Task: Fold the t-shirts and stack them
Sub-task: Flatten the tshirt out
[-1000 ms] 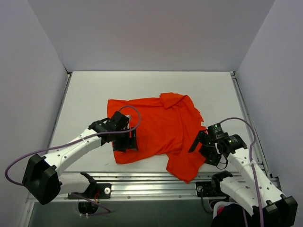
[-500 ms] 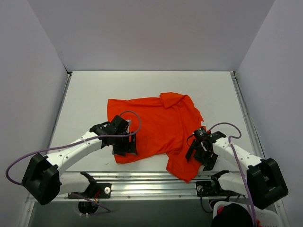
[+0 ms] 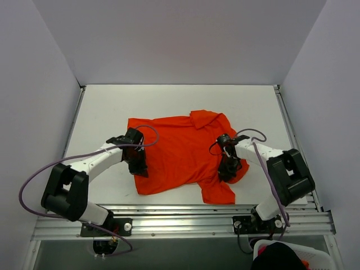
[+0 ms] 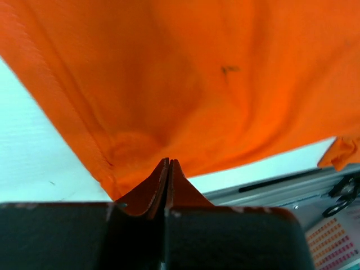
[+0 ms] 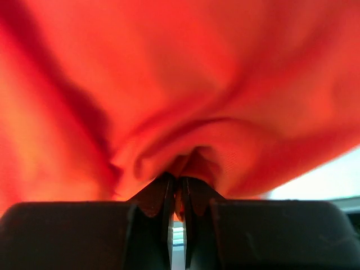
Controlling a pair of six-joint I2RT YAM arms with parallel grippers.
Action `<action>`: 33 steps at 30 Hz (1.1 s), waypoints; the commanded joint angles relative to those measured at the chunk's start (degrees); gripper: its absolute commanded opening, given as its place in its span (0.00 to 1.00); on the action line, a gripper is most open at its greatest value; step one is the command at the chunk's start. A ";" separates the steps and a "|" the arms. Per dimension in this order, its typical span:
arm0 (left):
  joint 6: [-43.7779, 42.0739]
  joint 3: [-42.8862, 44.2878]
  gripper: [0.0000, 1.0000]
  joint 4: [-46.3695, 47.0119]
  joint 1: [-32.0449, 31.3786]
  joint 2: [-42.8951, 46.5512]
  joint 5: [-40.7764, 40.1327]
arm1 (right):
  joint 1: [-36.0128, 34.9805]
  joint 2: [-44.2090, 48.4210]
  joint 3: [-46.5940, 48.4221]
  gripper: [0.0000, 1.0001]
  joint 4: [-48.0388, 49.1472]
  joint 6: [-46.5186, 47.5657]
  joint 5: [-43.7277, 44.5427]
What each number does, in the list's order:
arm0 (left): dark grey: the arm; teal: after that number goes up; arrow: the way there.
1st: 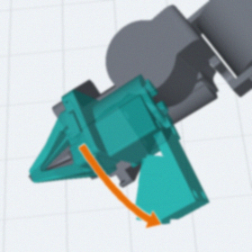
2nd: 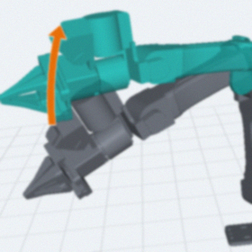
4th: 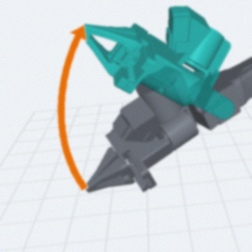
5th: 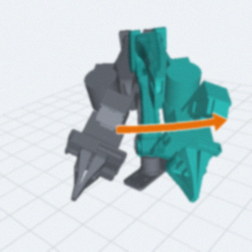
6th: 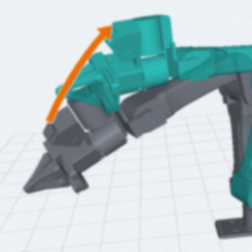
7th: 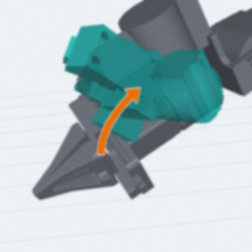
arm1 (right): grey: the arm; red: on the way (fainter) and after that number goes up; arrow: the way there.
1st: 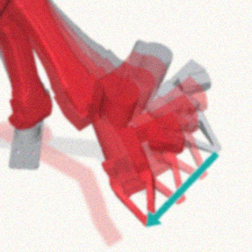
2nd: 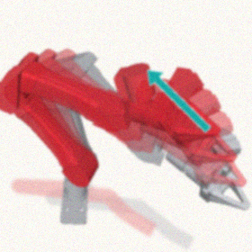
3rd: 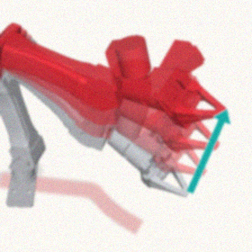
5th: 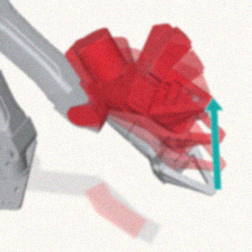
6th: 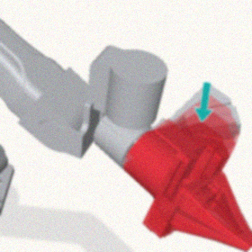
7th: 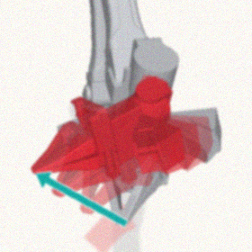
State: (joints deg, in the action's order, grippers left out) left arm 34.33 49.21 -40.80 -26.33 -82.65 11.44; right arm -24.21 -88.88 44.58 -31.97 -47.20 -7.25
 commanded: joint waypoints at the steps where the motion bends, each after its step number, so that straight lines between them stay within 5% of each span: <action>1: -1.63 3.87 0.02 2.04 3.47 -2.94 2.18 | -0.31 -8.48 2.52 0.00 9.03 3.24 6.89; 20: -7.95 23.20 0.02 -4.55 14.89 -29.05 -4.50 | 6.71 -23.53 31.97 0.00 0.15 14.15 5.67; 32: -13.93 53.95 0.02 -15.09 23.95 -43.12 -6.26 | 11.55 -28.80 44.36 0.00 -5.56 17.23 7.07; 33: -13.94 55.54 0.02 -15.45 24.74 -43.29 -6.08 | 12.07 -28.80 44.72 0.09 -5.82 17.23 8.55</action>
State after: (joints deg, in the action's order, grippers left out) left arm 23.14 98.80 -53.34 -3.51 -125.58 7.68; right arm -13.30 -117.75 86.96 -32.64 -31.24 -2.72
